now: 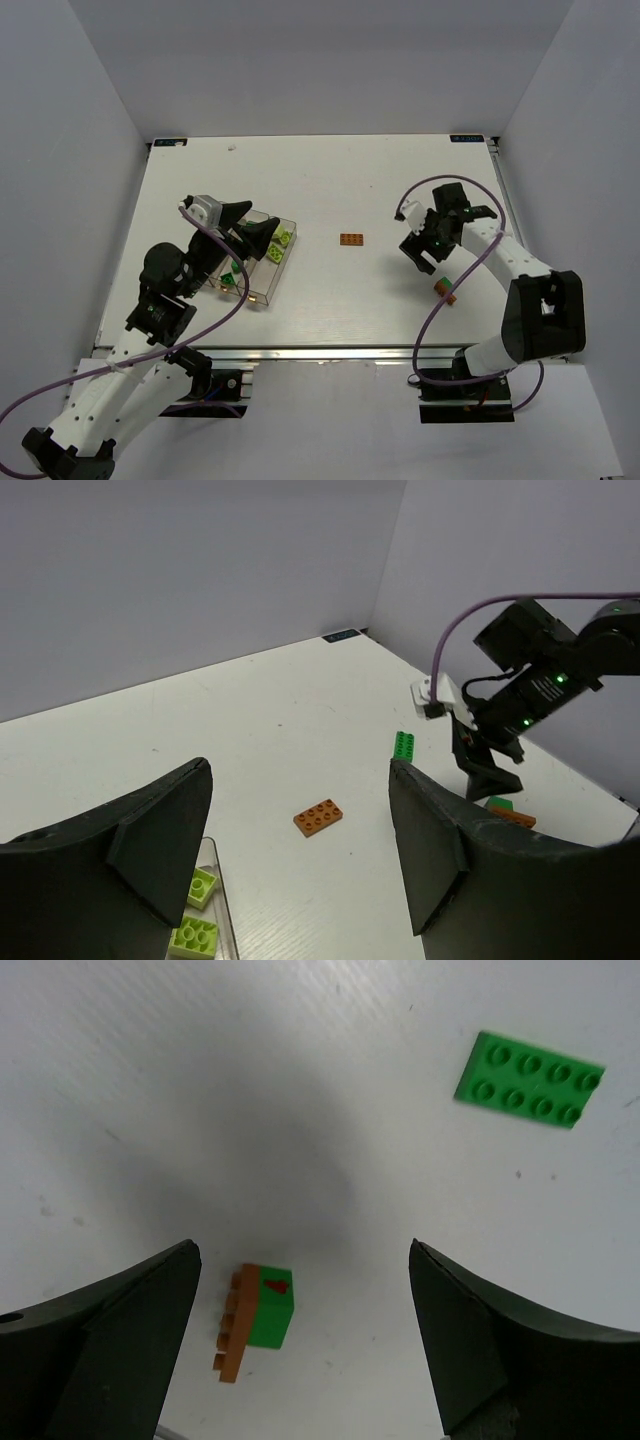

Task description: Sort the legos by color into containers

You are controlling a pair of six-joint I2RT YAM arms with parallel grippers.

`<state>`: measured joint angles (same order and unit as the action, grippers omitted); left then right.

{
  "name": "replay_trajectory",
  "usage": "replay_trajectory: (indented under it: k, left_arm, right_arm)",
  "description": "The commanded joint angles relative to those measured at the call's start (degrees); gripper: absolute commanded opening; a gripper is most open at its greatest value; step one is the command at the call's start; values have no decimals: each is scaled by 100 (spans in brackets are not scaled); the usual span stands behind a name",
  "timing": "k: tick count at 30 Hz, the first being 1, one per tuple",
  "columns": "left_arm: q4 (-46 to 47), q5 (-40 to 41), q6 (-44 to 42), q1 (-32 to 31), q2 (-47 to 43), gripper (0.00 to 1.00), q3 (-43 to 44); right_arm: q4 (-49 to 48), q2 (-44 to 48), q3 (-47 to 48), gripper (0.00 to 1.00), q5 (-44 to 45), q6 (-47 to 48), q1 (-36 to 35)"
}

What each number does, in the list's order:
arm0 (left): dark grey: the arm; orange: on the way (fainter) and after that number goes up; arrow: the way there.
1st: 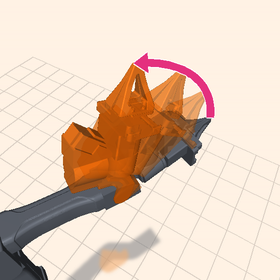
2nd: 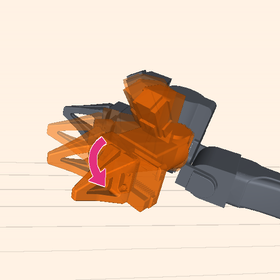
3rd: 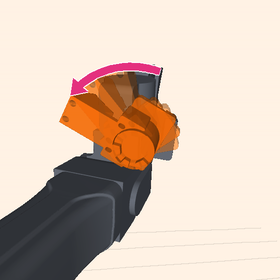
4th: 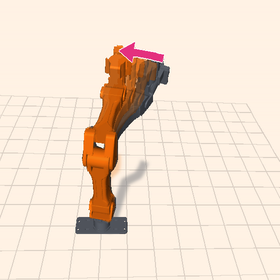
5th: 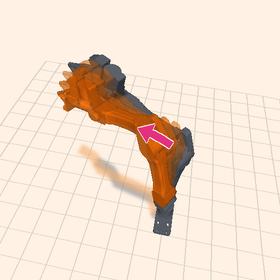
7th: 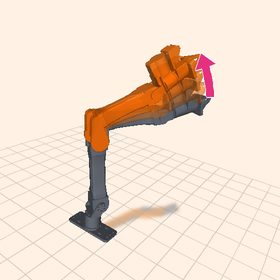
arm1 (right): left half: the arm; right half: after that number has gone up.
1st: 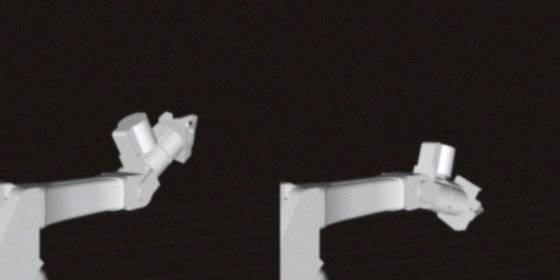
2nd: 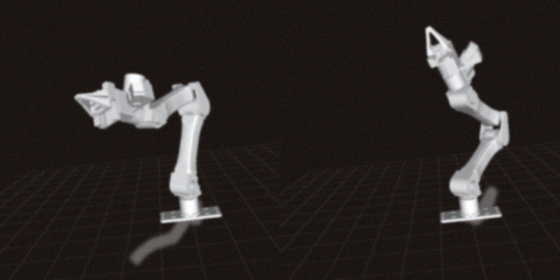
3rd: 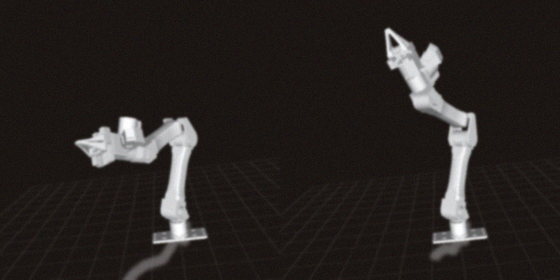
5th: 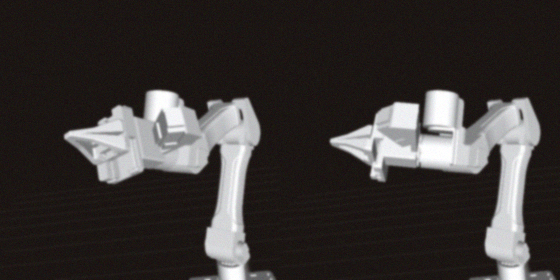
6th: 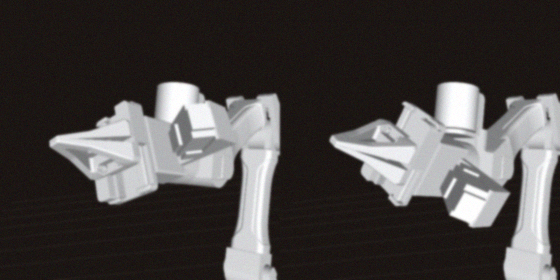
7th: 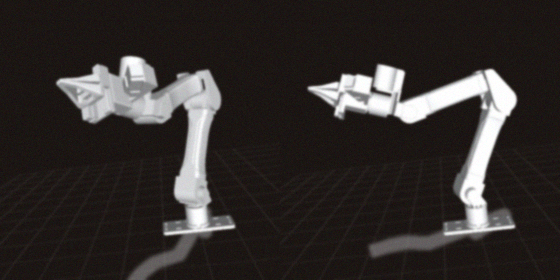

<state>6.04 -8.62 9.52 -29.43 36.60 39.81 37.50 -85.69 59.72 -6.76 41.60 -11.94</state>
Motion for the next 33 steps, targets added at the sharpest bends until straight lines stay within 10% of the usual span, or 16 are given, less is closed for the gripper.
replay_trajectory:
  k: [1, 9, 16, 33]
  left_arm:
    - [-15, -87, 33, -36, -4, 81, 44]
    - [-24, -61, 24, -63, -39, 81, 53]
    - [-33, -25, 6, -115, -30, 81, 44]
    - [-51, -8, -20, -151, -30, 81, 44]
  right_arm:
    - [31, 561, -329, 89, 386, 84, 52]
    - [100, 1230, -1013, 90, 79, 515, 781]
    - [-14, 1265, -1708, 61, -44, 226, 966]
    - [-304, 1248, -2501, 40, -343, 155, 1107]
